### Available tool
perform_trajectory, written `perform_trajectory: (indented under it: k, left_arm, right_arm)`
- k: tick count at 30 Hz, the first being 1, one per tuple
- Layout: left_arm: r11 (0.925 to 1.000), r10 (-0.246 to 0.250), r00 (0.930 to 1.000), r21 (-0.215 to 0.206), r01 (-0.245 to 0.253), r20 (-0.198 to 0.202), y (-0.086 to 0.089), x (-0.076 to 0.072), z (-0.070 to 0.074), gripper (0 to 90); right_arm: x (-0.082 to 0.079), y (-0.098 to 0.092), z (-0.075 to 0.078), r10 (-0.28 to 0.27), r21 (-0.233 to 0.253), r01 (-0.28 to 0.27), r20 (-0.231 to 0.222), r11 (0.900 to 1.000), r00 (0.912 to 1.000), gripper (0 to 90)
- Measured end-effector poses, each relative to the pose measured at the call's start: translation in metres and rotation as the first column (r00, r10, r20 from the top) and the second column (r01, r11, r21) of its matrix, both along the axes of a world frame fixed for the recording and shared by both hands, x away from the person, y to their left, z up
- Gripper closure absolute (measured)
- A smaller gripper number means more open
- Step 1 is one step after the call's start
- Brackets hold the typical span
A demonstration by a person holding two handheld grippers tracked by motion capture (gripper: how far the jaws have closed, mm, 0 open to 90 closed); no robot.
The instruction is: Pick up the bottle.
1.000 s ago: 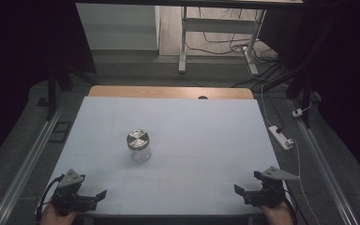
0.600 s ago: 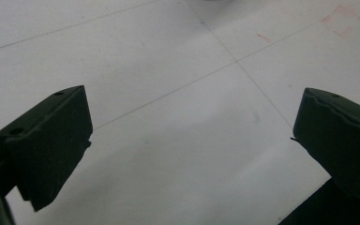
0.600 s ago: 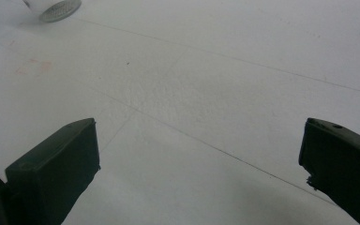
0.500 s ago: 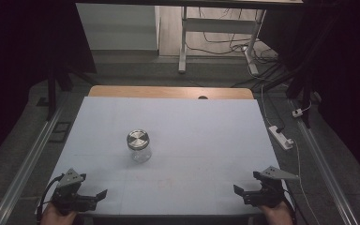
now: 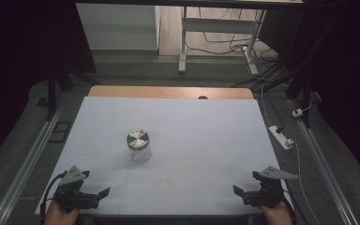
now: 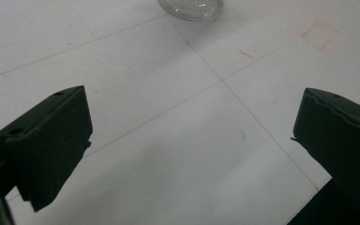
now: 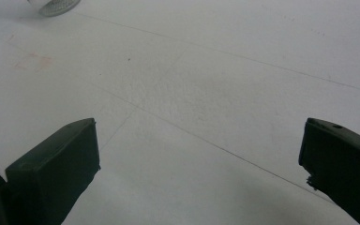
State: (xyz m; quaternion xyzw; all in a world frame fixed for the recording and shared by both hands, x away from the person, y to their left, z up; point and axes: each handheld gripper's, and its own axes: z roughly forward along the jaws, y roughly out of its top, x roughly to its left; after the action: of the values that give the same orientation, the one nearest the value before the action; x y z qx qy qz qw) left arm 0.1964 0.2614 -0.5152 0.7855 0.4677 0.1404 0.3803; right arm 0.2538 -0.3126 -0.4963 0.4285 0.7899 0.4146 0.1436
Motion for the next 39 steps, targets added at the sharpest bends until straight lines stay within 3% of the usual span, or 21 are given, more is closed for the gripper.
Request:
perform_trajectory:
  k: [18, 28, 39]
  left_arm:
    - [0.9989, -0.026, 0.9990, 0.040, 0.024, 0.037, -0.013, 0.017, 0.005, 0.0]
    - [0.9969, -0.078, 0.9953, 0.000, 0.079, 0.056, -0.014, 0.031, 0.005, 0.0]
    - [0.9918, -0.128, 0.9887, 0.009, 0.127, 0.079, -0.025, 0.050, 0.003, 0.0]
  right_arm:
    - [0.001, 0.000, 0.000, 0.003, 0.004, -0.003, -0.002, 1.000, 1.0000, 0.0]
    - [0.001, 0.000, 0.000, 0.006, 0.001, -0.006, -0.007, 1.000, 1.0000, 0.0]
    - [0.001, 0.001, 0.000, 0.011, -0.004, -0.011, -0.010, 1.000, 0.9999, 0.0]
